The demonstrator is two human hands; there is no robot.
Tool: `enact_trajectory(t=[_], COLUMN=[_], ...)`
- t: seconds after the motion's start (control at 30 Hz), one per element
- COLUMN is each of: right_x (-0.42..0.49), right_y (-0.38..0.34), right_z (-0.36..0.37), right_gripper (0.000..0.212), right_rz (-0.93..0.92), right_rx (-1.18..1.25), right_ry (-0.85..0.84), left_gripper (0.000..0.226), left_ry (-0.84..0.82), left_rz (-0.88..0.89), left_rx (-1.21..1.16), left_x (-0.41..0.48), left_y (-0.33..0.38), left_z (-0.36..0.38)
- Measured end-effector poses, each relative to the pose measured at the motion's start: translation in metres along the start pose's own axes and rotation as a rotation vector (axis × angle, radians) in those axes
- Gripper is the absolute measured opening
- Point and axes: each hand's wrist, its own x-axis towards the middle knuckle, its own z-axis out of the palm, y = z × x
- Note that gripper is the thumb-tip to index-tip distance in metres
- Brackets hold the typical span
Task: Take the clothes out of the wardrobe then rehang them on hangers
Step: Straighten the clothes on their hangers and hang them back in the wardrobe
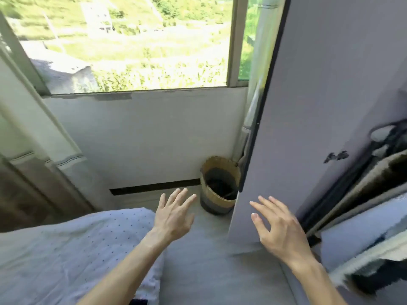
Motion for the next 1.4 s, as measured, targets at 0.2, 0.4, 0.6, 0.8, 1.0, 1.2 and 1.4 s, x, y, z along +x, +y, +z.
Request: enact_trajectory(t=[0.2, 0.4, 0.6, 0.8, 1.0, 1.2, 1.4], right_x=[0.018, 0.024, 0.006, -0.017, -0.039, -0.065, -0.099], right_y=[-0.126, -0.250, -0.333, -0.372, -0.382, -0.379, -0.380], right_z=[0.070, 0.115, 0.145, 0.173, 0.214, 0.266, 0.320], right_gripper=[0.042, 0.044, 0.047, 0.048, 0.048, 0.046, 0.045], right_rz=[-0.358, -0.751, -1.048, -1.247, -1.396, -1.462, -1.510], right_rx=[0.076, 0.113, 0.130, 0.150, 0.072, -0.032, -0.142], right_ry=[-0.244, -0.376, -0.536, -0.692, -0.873, -1.052, -1.182], left_gripper=[0.061, 0.059, 0.057, 0.057, 0.054, 0.055, 0.057], left_ry=[-0.022, 0.023, 0.108, 0.159, 0.171, 0.058, -0.101], left_rz=[-0.477, -0.883, -1.201, -1.464, -1.652, -1.759, -1.808], left_rx=[-0.046, -0.090, -0.141, -0.210, -0.239, -0.322, -0.530], left_x=[-0.149, -0.277, -0.367, -0.419, -0.442, -0.445, -0.454], left_y=[-0.123, -0.182, -0.180, -0.153, -0.116, -0.092, -0.110], left_z=[0.010, 0.002, 0.002, 0.015, 0.039, 0.074, 0.123])
